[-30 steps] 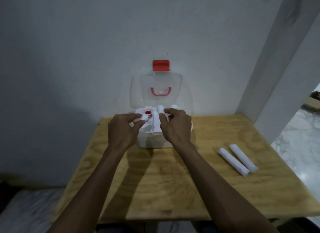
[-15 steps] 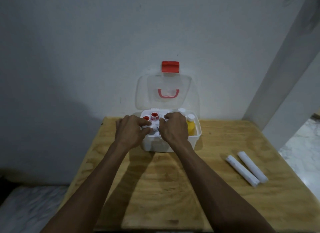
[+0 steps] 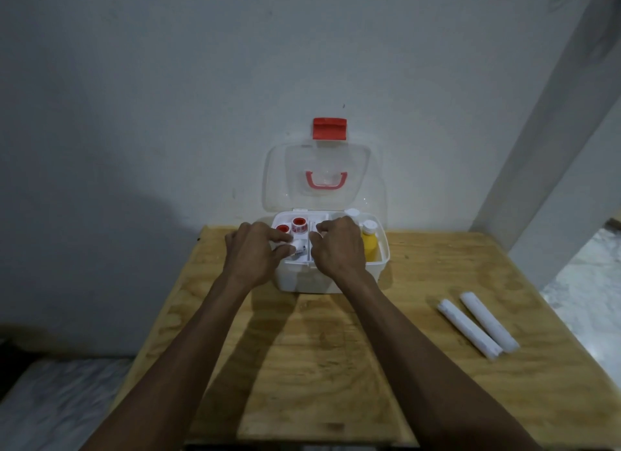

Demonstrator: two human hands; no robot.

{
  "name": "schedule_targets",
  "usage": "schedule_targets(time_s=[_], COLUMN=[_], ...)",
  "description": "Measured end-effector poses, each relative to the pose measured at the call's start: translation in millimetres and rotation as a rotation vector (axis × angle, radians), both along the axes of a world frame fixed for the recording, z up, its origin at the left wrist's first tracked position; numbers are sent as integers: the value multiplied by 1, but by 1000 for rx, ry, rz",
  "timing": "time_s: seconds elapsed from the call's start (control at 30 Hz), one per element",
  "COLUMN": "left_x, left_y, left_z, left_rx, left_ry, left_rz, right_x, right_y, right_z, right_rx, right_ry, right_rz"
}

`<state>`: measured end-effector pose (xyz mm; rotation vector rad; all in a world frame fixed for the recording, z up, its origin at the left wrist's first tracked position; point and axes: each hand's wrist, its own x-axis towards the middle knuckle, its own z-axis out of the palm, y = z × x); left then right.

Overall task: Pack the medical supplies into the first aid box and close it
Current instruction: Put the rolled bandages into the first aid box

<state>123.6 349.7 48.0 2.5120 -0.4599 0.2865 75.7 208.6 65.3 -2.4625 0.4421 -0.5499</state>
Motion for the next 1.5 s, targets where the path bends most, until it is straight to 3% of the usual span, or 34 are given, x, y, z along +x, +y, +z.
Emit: schedule_targets(time_s=[0.27,0.47,0.67,0.8,1.0,1.17,1.3,1.5], left_x=[-8,-29,-68,-96,-124,-125,-125,-122], left_y=[1,-3,-49,-100,-173,-209,-227,-245], left_z=[8,28,49,41,0,-29,-36,-37], left_rx=[-45,-198,-371,-427,-209,48,106,109], left_ry=[-21,-134,-156,-72,113,263,348,399], left_rz=[-17,-47,-114,-206,-258,-207,-172,-153], right_x=[-1,-18,-66,-101,-139,-143,-140,-140], right_y=[-3,-18,-76,-135,-205,-227,-234,-246], right_z=[1,9,22,18,-15,-43,-53,-55], right_rx=[54,155,94,108,138,134,104,96], right_ry=[-41,-160,-259,-279,-41,148,253,263], right_rz=[16,20,-66,-192,-285,-217,-140,-86])
